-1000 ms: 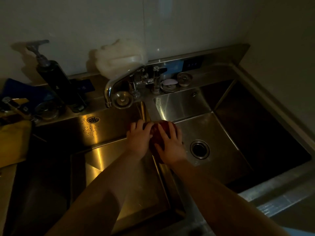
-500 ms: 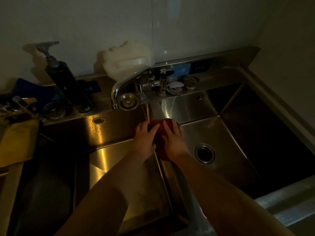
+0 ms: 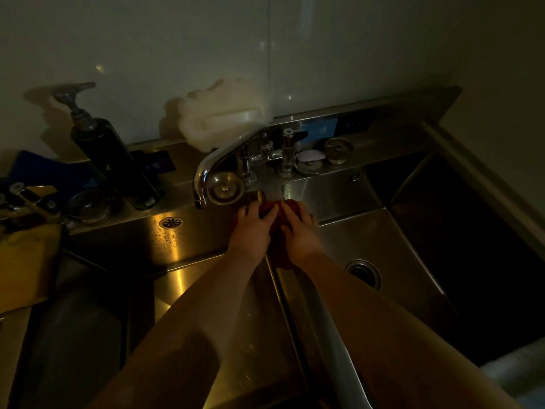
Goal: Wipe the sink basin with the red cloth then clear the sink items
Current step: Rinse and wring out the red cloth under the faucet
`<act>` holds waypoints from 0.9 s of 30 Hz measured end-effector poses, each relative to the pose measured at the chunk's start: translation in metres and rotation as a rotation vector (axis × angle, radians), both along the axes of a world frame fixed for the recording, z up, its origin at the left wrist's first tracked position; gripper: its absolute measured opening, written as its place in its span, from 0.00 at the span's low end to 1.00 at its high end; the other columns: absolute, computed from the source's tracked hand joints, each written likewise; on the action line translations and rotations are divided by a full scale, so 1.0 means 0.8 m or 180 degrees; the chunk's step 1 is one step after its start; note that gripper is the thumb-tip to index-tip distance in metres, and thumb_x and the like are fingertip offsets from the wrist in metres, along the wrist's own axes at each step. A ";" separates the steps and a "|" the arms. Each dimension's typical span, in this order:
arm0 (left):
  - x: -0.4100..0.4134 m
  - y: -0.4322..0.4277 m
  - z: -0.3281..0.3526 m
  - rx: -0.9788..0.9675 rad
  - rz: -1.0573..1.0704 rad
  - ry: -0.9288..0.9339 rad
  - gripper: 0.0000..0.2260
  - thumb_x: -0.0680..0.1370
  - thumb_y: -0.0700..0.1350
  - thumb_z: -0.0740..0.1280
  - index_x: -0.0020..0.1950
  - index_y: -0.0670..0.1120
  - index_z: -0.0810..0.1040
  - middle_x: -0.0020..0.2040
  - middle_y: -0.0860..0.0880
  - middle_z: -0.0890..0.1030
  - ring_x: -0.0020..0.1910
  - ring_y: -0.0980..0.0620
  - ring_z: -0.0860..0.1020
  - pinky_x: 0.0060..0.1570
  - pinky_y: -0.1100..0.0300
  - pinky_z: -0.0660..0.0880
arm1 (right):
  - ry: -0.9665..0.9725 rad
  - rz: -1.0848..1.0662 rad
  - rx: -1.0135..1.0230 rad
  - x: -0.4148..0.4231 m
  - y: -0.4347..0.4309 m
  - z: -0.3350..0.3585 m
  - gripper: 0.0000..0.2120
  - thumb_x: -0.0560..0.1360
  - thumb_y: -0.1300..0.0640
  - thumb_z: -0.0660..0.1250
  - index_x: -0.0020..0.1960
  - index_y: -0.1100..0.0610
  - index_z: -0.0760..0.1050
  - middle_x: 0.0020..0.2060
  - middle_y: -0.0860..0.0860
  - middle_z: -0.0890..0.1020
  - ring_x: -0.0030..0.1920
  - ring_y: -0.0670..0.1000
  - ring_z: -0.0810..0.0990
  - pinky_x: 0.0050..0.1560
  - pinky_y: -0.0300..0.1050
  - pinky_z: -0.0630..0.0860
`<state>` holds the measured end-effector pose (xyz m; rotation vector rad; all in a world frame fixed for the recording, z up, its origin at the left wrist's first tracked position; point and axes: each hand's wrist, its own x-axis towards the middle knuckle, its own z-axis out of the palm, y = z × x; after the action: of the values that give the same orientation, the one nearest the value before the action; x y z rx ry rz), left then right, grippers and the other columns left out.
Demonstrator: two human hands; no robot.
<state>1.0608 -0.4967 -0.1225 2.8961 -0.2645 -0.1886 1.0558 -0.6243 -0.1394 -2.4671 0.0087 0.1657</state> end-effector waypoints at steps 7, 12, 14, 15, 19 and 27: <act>-0.035 -0.006 0.005 0.0022 -0.0046 0.0032 0.27 0.79 0.41 0.59 0.77 0.53 0.54 0.75 0.44 0.55 0.71 0.42 0.56 0.69 0.50 0.64 | -0.0028 -0.0175 0.0046 -0.036 -0.001 0.010 0.22 0.79 0.56 0.55 0.73 0.48 0.60 0.74 0.50 0.56 0.71 0.57 0.56 0.67 0.60 0.65; -0.078 -0.011 0.005 -0.0190 -0.0108 0.0135 0.26 0.79 0.40 0.59 0.76 0.53 0.58 0.74 0.45 0.56 0.70 0.42 0.57 0.69 0.50 0.64 | 0.0055 -0.0226 -0.0043 -0.086 -0.011 0.017 0.22 0.79 0.56 0.55 0.73 0.47 0.60 0.74 0.50 0.56 0.70 0.58 0.56 0.66 0.60 0.66; -0.094 -0.013 0.008 -0.0220 -0.0146 0.0161 0.26 0.78 0.40 0.60 0.75 0.53 0.59 0.74 0.45 0.57 0.70 0.42 0.58 0.69 0.49 0.64 | 0.0124 -0.0264 -0.0111 -0.105 -0.014 0.023 0.22 0.79 0.55 0.55 0.72 0.47 0.60 0.73 0.50 0.57 0.70 0.58 0.56 0.66 0.62 0.65; -0.101 -0.015 0.010 -0.0211 -0.0169 0.0157 0.26 0.78 0.40 0.61 0.75 0.53 0.59 0.73 0.45 0.58 0.70 0.42 0.59 0.68 0.49 0.65 | 0.0137 -0.0261 -0.0171 -0.114 -0.015 0.026 0.22 0.78 0.55 0.56 0.72 0.47 0.60 0.73 0.50 0.58 0.69 0.58 0.56 0.65 0.62 0.65; -0.136 -0.021 0.015 -0.0102 -0.0250 0.0151 0.27 0.77 0.42 0.62 0.75 0.52 0.59 0.72 0.45 0.60 0.69 0.42 0.60 0.66 0.50 0.67 | 0.0196 -0.0147 -0.0479 -0.151 -0.022 0.034 0.22 0.78 0.53 0.57 0.71 0.46 0.59 0.71 0.51 0.59 0.67 0.59 0.58 0.63 0.61 0.66; -0.228 -0.006 0.032 -0.0203 -0.0124 0.0074 0.26 0.77 0.42 0.62 0.74 0.50 0.60 0.71 0.45 0.62 0.68 0.43 0.61 0.67 0.53 0.63 | 0.0046 0.0256 -0.0909 -0.223 -0.020 0.051 0.20 0.78 0.53 0.58 0.69 0.44 0.62 0.67 0.50 0.63 0.65 0.59 0.59 0.58 0.62 0.64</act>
<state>0.8784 -0.5016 -0.0967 2.8255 -0.3173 -0.2164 0.8777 -0.6401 -0.0990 -2.7529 -0.0650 0.2308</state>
